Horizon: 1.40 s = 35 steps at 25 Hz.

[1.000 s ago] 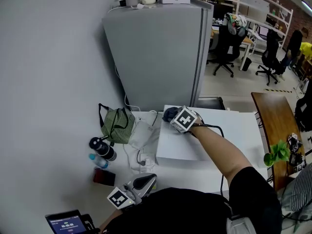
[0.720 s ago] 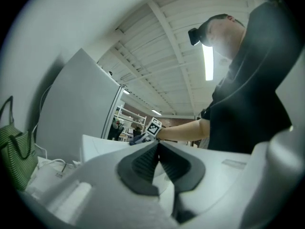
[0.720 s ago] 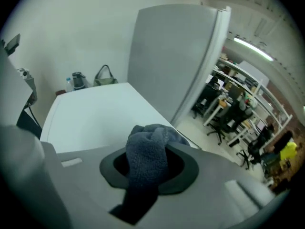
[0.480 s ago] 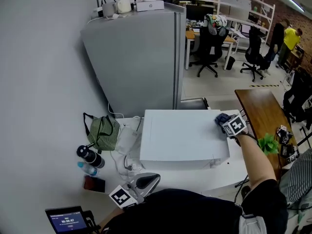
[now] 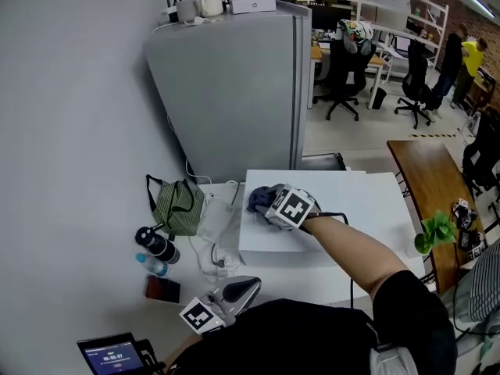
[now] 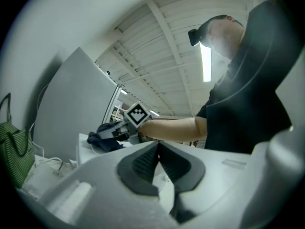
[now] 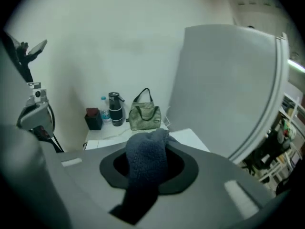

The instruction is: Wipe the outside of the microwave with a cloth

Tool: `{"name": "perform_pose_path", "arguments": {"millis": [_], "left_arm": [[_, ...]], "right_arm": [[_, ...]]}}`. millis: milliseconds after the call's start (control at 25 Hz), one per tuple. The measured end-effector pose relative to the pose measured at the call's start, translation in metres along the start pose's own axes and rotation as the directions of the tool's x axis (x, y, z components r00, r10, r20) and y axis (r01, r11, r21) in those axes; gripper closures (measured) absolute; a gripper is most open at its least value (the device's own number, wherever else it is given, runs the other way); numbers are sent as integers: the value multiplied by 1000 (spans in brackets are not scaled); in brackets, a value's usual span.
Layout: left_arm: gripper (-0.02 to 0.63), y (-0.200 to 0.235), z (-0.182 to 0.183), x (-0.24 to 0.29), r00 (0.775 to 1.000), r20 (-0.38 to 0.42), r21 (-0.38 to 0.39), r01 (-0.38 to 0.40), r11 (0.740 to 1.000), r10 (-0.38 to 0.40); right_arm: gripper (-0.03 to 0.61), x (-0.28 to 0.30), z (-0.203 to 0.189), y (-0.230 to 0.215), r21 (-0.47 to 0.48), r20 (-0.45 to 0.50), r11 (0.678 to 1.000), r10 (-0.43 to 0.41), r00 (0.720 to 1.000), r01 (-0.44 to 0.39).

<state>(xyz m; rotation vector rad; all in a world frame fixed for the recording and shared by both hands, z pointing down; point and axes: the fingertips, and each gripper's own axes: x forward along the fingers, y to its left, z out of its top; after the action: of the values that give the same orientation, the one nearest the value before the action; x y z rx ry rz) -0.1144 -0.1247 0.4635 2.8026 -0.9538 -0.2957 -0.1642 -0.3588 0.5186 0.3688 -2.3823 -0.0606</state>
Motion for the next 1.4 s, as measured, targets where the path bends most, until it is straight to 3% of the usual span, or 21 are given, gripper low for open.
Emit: {"name": "perform_pose_path", "arguments": {"millis": [120, 240, 480, 640, 720, 800, 880, 1000, 1080, 1160, 1280, 1400], "left_arm": [[611, 3, 1, -12, 1000, 0, -5, -23, 1000, 23], [611, 4, 1, -17, 1000, -8, -1, -31, 1000, 31], [611, 0, 1, 2, 1000, -23, 11, 14, 1000, -14], [611, -12, 0, 24, 997, -37, 19, 76, 997, -75], [611, -17, -3, 33, 995, -42, 17, 95, 995, -95], [611, -21, -4, 40, 993, -44, 15, 108, 994, -107], [611, -22, -5, 43, 992, -42, 18, 118, 993, -117], [611, -23, -6, 40, 993, -35, 15, 116, 993, -116], [611, -20, -4, 31, 995, -27, 10, 95, 995, -95], [611, -16, -2, 19, 998, -17, 12, 67, 998, -67], [611, -10, 0, -2, 1000, -3, 12, 19, 1000, -19], [611, -6, 2, -21, 1000, 2, 11, -29, 1000, 29]], "right_arm": [[497, 37, 14, 23, -93, -58, 995, 17, 998, -22], [497, 36, -12, 21, -52, -94, 998, 26, 995, -31], [497, -76, -120, -48, 79, -148, 989, -109, 983, 122], [497, -166, -240, -103, 212, -260, 925, -257, 931, 315], [497, -203, -273, -114, 261, -292, 883, -314, 903, 391], [497, -221, -290, -119, 271, -313, 862, -342, 886, 429], [497, -220, -276, -115, 256, -293, 864, -359, 886, 434], [497, -188, -194, -85, 195, -145, 918, -322, 936, 346], [497, -143, -130, -46, 99, -48, 970, -219, 975, 222], [497, -92, -73, 4, -16, 5, 996, -85, 996, 85], [497, -27, -9, 71, -147, 33, 987, 72, 997, -66], [497, 12, 12, 102, -225, -24, 966, 121, 992, -123]]}}
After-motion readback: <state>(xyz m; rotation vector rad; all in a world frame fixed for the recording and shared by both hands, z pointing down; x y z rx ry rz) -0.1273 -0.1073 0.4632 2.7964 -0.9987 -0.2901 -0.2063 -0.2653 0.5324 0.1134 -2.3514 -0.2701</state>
